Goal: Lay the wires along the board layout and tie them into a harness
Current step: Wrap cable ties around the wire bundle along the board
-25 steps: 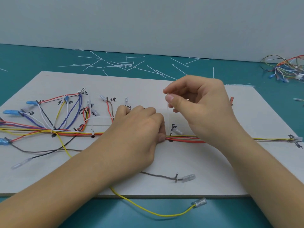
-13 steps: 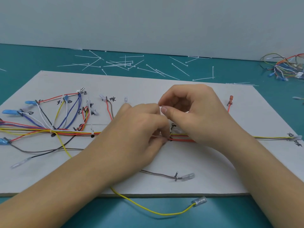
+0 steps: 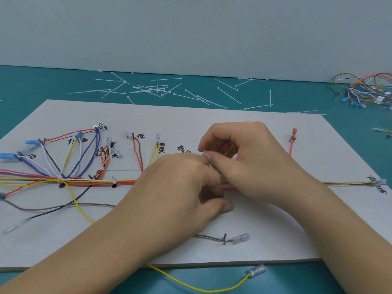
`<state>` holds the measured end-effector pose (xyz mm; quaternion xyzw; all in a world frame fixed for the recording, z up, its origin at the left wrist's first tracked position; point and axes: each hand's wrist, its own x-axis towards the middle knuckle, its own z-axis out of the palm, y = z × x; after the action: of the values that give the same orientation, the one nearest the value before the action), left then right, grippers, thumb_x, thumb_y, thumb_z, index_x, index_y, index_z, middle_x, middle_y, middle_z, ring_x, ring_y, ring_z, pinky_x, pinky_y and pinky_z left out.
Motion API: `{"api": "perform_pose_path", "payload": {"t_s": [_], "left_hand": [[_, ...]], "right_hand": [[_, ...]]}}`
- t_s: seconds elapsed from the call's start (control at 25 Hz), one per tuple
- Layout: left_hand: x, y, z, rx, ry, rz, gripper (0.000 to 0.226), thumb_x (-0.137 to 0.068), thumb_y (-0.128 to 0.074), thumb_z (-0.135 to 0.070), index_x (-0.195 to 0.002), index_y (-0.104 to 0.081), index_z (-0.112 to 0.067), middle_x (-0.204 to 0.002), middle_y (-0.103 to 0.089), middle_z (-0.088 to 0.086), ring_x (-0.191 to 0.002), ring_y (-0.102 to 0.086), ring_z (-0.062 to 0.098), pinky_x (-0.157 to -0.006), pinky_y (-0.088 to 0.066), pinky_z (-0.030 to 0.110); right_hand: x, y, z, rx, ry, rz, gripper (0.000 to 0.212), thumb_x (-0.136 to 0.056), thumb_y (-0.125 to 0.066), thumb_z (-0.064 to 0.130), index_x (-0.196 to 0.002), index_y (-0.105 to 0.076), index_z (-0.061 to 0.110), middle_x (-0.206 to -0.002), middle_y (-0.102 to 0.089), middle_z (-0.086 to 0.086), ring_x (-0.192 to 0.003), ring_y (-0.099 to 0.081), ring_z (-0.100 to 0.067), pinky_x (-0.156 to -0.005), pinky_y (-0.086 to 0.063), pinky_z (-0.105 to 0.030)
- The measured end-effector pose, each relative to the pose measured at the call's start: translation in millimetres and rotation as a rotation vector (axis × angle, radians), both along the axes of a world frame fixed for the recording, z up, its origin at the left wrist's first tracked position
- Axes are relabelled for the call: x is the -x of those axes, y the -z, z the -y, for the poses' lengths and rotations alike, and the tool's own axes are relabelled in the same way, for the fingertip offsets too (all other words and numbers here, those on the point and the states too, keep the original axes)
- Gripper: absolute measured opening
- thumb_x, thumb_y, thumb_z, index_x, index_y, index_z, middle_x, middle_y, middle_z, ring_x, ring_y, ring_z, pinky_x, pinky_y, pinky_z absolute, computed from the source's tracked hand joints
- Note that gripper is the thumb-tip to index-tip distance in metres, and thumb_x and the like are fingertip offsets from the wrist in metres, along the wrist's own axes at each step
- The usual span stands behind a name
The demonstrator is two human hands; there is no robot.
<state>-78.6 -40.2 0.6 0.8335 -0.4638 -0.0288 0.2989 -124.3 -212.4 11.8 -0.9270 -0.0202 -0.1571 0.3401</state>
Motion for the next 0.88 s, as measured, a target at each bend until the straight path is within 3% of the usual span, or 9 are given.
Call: {"api": "perform_pose_path", "payload": {"t_s": [0.32, 0.56, 0.72, 0.88], "left_hand": [[1.6, -3.6, 1.6, -0.04, -0.033, 0.005, 0.031, -0.074, -0.06, -0.063, -0.076, -0.077, -0.037, -0.074, -0.063, -0.018, -0.076, -0.059, 0.005, -0.074, -0.045, 0.034], [3.2, -5.6, 1.7, -0.106, 0.005, 0.089, 0.018, -0.075, -0.061, -0.038, -0.068, -0.075, -0.029, -0.063, -0.061, -0.012, -0.067, -0.058, 0.012, -0.065, -0.043, 0.033], [8.5, -6.8, 2.8, -0.152, 0.047, 0.173, 0.011, -0.082, -0.054, -0.033, -0.077, -0.06, -0.025, -0.074, -0.06, -0.009, -0.074, -0.059, 0.021, -0.071, -0.049, 0.044], [8.8, -6.0, 1.7, -0.132, -0.049, 0.18, 0.011, -0.093, -0.049, -0.024, -0.087, -0.045, -0.032, -0.086, -0.053, -0.011, -0.085, -0.056, 0.021, -0.08, -0.039, 0.044]], "right_hand": [[3.0, -4.4, 1.7, -0.003, -0.007, -0.003, 0.011, -0.088, -0.073, 0.006, -0.087, -0.073, 0.017, -0.075, -0.07, 0.01, -0.071, -0.066, -0.011, -0.069, -0.055, -0.031], [3.1, -4.8, 0.7, -0.005, -0.011, -0.016, 0.012, -0.088, -0.072, 0.005, -0.087, -0.073, 0.017, -0.075, -0.07, 0.01, -0.071, -0.065, -0.011, -0.069, -0.055, -0.029], [3.7, -5.7, 1.4, -0.006, 0.002, -0.021, 0.012, -0.087, -0.073, 0.006, -0.087, -0.073, 0.017, -0.075, -0.071, 0.01, -0.071, -0.066, -0.01, -0.069, -0.055, -0.028], [4.1, -7.2, 2.7, -0.001, -0.004, -0.021, 0.013, -0.087, -0.071, 0.003, -0.087, -0.074, 0.016, -0.076, -0.071, 0.01, -0.07, -0.066, -0.01, -0.069, -0.055, -0.028]]}}
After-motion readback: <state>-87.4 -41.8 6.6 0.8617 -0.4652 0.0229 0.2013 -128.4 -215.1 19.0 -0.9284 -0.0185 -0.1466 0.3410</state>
